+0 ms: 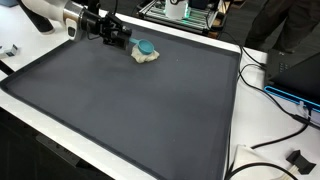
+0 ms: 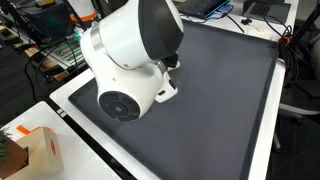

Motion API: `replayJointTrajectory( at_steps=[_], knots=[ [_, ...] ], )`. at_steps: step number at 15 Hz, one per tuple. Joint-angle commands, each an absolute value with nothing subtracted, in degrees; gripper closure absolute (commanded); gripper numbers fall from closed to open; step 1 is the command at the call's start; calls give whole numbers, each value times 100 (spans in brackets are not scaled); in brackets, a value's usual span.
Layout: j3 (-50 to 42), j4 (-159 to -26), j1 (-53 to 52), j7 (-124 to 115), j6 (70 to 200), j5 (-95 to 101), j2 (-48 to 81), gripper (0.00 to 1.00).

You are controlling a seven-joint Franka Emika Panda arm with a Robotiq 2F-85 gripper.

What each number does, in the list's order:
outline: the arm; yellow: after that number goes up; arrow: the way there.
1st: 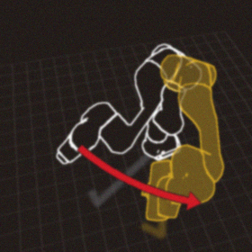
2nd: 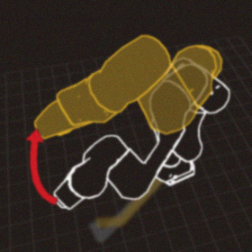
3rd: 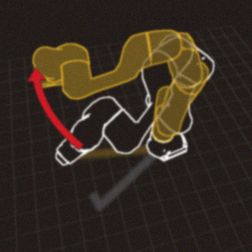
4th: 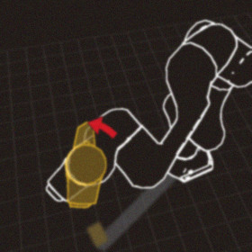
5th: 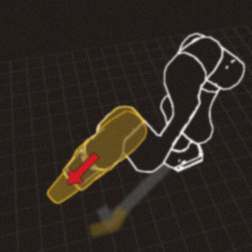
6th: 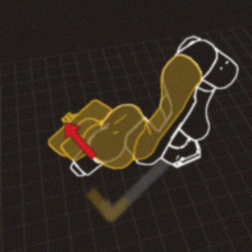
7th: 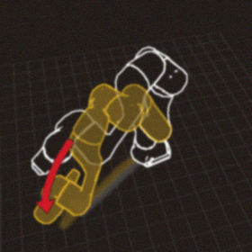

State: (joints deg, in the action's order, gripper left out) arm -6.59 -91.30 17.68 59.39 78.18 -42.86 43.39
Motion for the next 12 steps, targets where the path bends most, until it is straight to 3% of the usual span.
replayJointTrajectory(
  at_steps=[1, 12],
  knots=[
    [-657, -8936, 1724, 5696, 7949, -3804, 4520, 75],
    [-334, -8651, 1728, 5752, 8302, -3008, 4645, 75]
  ],
)
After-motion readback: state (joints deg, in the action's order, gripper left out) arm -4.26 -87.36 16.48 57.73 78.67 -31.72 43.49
